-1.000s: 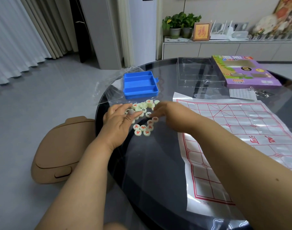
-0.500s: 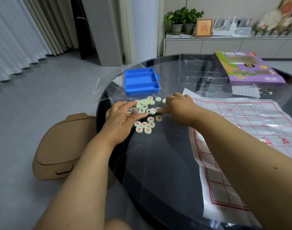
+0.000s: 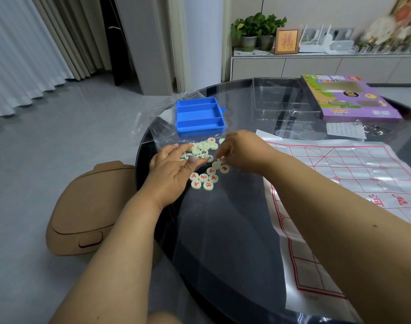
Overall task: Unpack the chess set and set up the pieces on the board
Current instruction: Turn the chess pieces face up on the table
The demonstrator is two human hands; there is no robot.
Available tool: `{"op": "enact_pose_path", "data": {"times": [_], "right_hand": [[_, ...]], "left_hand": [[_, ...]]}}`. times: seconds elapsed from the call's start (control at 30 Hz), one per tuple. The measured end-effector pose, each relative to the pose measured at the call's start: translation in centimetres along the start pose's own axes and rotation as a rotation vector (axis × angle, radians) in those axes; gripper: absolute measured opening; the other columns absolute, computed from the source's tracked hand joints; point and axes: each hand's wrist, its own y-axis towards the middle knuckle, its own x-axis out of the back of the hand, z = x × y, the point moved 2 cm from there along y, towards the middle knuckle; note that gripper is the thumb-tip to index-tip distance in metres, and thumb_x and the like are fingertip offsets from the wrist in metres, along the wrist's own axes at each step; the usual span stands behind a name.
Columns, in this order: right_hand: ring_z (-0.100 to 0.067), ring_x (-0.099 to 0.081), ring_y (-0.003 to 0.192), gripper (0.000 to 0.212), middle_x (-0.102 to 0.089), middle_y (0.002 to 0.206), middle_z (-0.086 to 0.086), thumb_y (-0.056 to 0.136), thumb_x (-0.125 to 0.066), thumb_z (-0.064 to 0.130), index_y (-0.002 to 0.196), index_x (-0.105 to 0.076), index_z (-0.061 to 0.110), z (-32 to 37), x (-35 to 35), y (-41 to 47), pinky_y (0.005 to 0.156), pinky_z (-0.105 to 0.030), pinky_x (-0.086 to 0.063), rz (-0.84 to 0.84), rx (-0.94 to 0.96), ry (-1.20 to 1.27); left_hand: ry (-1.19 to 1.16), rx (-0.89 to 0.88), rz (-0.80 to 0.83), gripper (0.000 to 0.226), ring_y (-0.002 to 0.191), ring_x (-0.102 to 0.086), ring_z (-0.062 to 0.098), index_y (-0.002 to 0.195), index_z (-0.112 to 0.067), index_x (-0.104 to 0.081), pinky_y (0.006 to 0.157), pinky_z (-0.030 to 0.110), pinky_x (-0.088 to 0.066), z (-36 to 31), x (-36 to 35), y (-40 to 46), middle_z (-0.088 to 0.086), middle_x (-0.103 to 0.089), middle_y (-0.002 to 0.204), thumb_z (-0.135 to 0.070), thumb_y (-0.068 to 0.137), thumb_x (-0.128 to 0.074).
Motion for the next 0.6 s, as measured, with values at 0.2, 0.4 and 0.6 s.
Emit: {"op": "enact_pose_path", "data": {"times": [0.2, 0.4, 0.6], "right_hand": [[-0.013, -0.057, 0.089, 0.025, -0.065, 0.106, 0.004, 0.084, -0.067, 0.02, 0.109, -0.072, 0.023, 0.5, -0.2, 0.4, 0.079, -0.026, -0.051, 0.108, 0.006, -0.019], [-0.016, -0.061, 0.09, 0.018, -0.068, 0.1, 0.0, 0.084, -0.069, 0.023, 0.101, -0.072, 0.018, 0.6, -0.7, 0.1, 0.086, -0.032, -0.054, 0.157, -0.039, 0.056], [-0.014, -0.056, 0.085, 0.02, -0.061, 0.092, 0.004, 0.084, -0.069, 0.026, 0.102, -0.068, 0.018, 0.5, -0.6, -0.3, 0.068, -0.02, -0.045, 0.224, -0.044, 0.075]], "left_hand": [[-0.043, 0.012, -0.035, 0.029, 0.139, -0.013, 0.014, 0.117, -0.055, -0.042, 0.117, 0.041, -0.012, 0.7, -0.2, 0.5, -0.012, -0.027, 0.145, -0.049, 0.098, -0.021], [-0.076, -0.024, -0.121, 0.085, 0.138, -0.014, 0.008, 0.122, -0.041, -0.061, 0.114, 0.037, -0.012, 2.5, -0.7, 1.1, -0.015, -0.031, 0.148, -0.08, 0.079, 0.001], [-0.096, -0.053, -0.16, 0.096, 0.128, -0.018, -0.004, 0.118, -0.036, -0.066, 0.107, 0.024, -0.011, 3.5, -1.1, 2.0, -0.015, -0.039, 0.144, -0.085, 0.075, 0.003]]}}
